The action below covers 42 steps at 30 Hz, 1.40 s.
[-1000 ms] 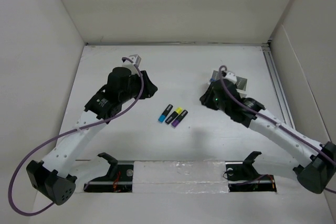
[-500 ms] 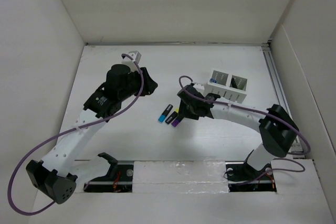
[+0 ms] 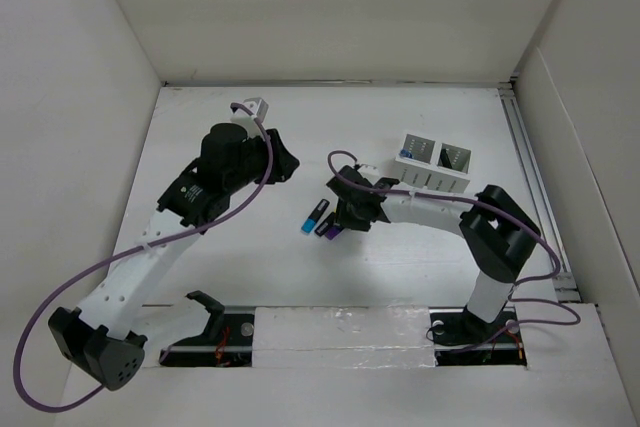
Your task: Organize the desk
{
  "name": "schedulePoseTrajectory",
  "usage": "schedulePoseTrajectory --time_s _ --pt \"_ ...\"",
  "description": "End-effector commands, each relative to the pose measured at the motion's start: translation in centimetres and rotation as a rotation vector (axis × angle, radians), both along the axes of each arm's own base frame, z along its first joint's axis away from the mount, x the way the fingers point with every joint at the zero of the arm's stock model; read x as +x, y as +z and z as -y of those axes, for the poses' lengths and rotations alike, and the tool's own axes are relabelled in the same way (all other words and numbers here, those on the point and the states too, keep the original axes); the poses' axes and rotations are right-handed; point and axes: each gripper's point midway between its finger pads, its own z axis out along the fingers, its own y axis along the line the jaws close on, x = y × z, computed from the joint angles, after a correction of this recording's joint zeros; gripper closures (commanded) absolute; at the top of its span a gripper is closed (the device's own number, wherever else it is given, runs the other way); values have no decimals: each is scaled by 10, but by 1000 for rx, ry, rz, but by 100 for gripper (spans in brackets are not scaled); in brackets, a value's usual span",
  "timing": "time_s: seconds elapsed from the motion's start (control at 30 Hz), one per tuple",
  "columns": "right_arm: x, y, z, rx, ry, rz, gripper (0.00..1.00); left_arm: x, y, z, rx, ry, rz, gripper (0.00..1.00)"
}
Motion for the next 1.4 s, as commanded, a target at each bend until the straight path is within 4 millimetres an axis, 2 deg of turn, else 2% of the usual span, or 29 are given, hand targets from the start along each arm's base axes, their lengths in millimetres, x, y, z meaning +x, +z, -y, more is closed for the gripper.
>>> schedulePoseTrajectory --time_s 0.0,0.1,0.2,0.27,0.33,0.43,0.5,0.57,0.63,0.67,0.7,0.77,0.87,0.97,1.0,1.03,1.07,1.13,1.17,1.23,1.3,1.37 --pt "10 13 -15 52 -4 50 55 -4 27 -5 -37 5 70 67" --pt "9 14 -9 38 -12 53 59 -6 27 -7 -43 13 74 67" --pt "10 13 -4 14 -19 64 49 -8 26 -6 -53 9 65 67" --pt "10 6 -1 -17 -18 51 42 -8 27 -6 -57 9 64 67" --pt "12 2 -2 -29 -18 46 42 -9 28 -7 -56 12 66 67" --pt "14 4 -6 -26 -6 50 45 -11 30 -9 -59 20 72 67" --pt "15 11 -7 -14 2 61 53 -12 29 -8 -63 15 67 67" --pt "15 18 -6 -2 -8 74 55 -13 28 -8 -67 11 63 67" --pt "14 20 -6 9 -8 79 52 -14 28 -9 -64 14 61 67" --pt "15 21 -6 11 -7 81 43 -14 28 -10 -61 17 65 67" --pt "17 19 -4 9 -12 78 37 -15 29 -12 -61 22 69 67" --pt "21 17 -3 2 -15 70 32 -15 31 -13 -61 29 78 67" --pt "23 5 3 -38 -28 48 31 -15 32 -12 -58 22 78 67" --pt "21 -4 14 -67 -48 30 35 -15 34 -15 -41 28 82 67" --pt "15 -10 20 -81 -50 14 36 -14 34 -17 -34 36 84 67" --pt "13 -8 22 -74 -52 21 38 -16 37 -19 -37 39 93 67" --pt "13 -8 28 -75 -63 18 44 -15 37 -20 -36 44 97 67" --pt "0 -14 37 -81 -58 -10 49 -15 37 -20 -46 49 100 67" --pt "-2 -8 38 -68 -61 -3 55 -15 38 -19 -51 47 101 66" --pt "-13 -5 48 -66 -67 -11 60 -15 36 -16 -56 36 92 67" --pt "-22 -2 54 -67 -65 -9 61 -16 35 -16 -56 35 88 67" --pt "-31 -1 65 -77 -67 -15 69 -17 35 -18 -59 42 92 67"
